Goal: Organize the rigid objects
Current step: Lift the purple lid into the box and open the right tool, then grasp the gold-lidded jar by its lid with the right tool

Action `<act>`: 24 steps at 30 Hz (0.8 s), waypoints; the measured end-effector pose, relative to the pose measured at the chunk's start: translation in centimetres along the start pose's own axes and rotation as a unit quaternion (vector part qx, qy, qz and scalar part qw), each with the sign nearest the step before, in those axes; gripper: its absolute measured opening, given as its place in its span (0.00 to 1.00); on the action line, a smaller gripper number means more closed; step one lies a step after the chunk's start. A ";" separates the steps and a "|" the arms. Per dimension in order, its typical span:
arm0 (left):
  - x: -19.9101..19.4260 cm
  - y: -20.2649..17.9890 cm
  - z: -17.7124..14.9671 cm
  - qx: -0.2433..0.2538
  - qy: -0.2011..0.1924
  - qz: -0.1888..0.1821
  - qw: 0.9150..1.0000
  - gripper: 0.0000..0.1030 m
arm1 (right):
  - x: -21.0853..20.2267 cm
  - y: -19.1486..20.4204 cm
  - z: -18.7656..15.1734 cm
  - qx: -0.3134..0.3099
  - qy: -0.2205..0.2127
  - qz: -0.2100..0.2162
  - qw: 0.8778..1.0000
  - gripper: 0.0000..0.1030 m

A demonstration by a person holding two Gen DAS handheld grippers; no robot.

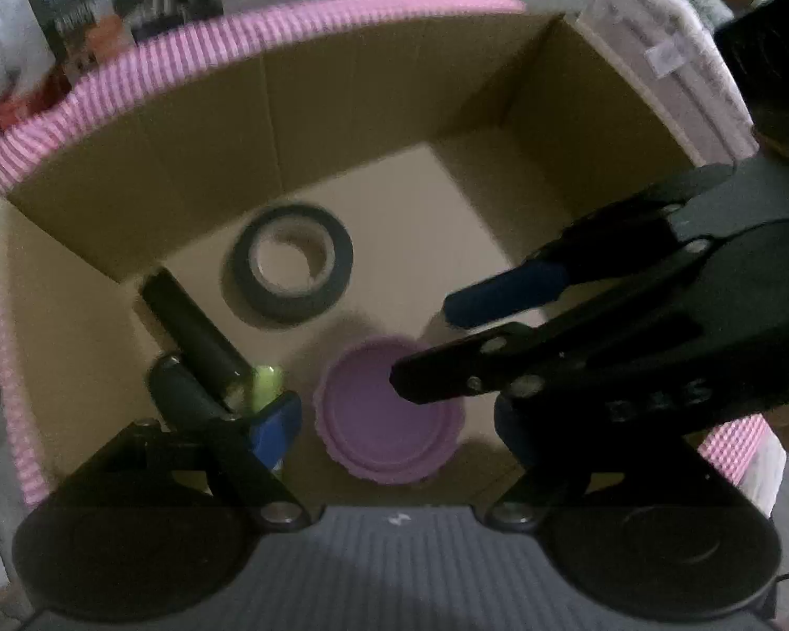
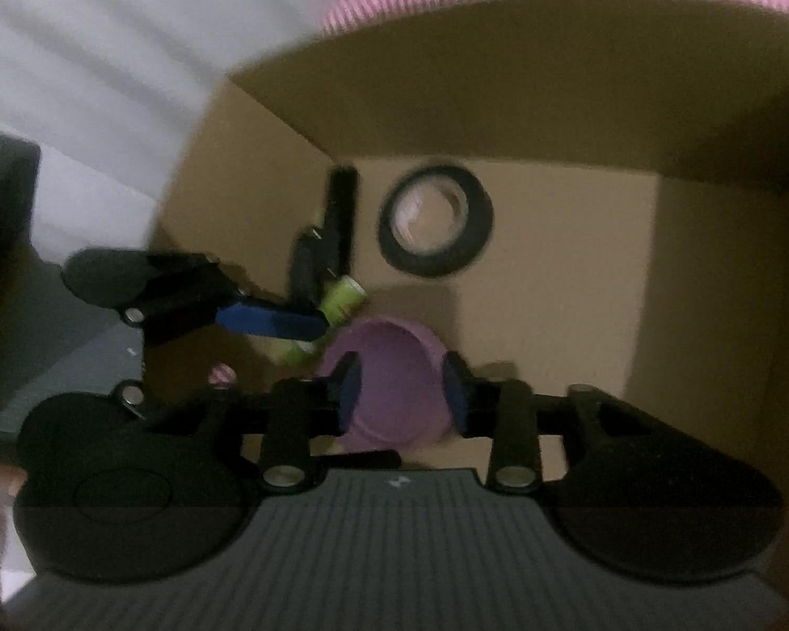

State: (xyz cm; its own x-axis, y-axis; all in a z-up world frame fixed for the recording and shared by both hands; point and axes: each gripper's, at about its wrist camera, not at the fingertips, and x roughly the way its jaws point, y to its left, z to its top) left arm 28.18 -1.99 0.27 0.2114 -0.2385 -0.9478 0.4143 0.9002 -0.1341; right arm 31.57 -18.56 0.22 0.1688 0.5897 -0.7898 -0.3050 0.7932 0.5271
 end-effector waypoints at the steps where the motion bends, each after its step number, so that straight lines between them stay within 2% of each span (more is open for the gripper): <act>1: -0.9 -0.2 -0.2 0.001 -0.014 0.003 1.000 0.79 | -0.7 0.3 -0.2 -0.004 -0.014 0.002 1.000 0.46; 3: -3.1 -0.3 -0.6 0.001 -0.040 0.004 0.999 0.84 | -3.1 1.2 -1.0 -0.016 -0.056 0.001 0.998 0.51; 6: -6.5 -0.7 -1.7 -0.001 -0.086 0.009 0.996 0.85 | -7.0 2.4 -2.7 -0.024 -0.113 0.011 0.993 0.56; 8: -8.9 -1.2 -2.7 -0.002 -0.115 0.015 0.993 0.85 | -9.4 3.2 -4.1 -0.028 -0.149 0.016 0.988 0.63; 12: -13.1 -2.6 -5.8 -0.001 -0.180 0.024 0.983 0.91 | -15.2 4.6 -8.7 -0.042 -0.232 0.018 0.972 0.68; 15: -15.1 -4.2 -8.9 -0.001 -0.231 0.031 0.972 0.94 | -18.8 5.1 -12.8 -0.048 -0.280 0.010 0.959 0.69; 19: -14.9 -6.5 -12.8 0.001 -0.265 0.022 0.964 0.95 | -19.8 4.7 -17.9 -0.046 -0.321 0.004 0.946 0.72; 24: -10.8 -9.7 -16.0 0.016 -0.254 0.026 0.967 0.95 | -17.2 2.7 -22.9 -0.003 -0.315 -0.005 0.949 0.72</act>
State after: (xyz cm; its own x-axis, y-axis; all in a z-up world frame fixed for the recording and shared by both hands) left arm 7.69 -2.27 7.20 0.6364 -0.3492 -0.6878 0.4167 0.9060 -0.0744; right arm 6.36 -30.05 8.03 0.6979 0.5581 -0.4488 -0.3061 0.7990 0.5176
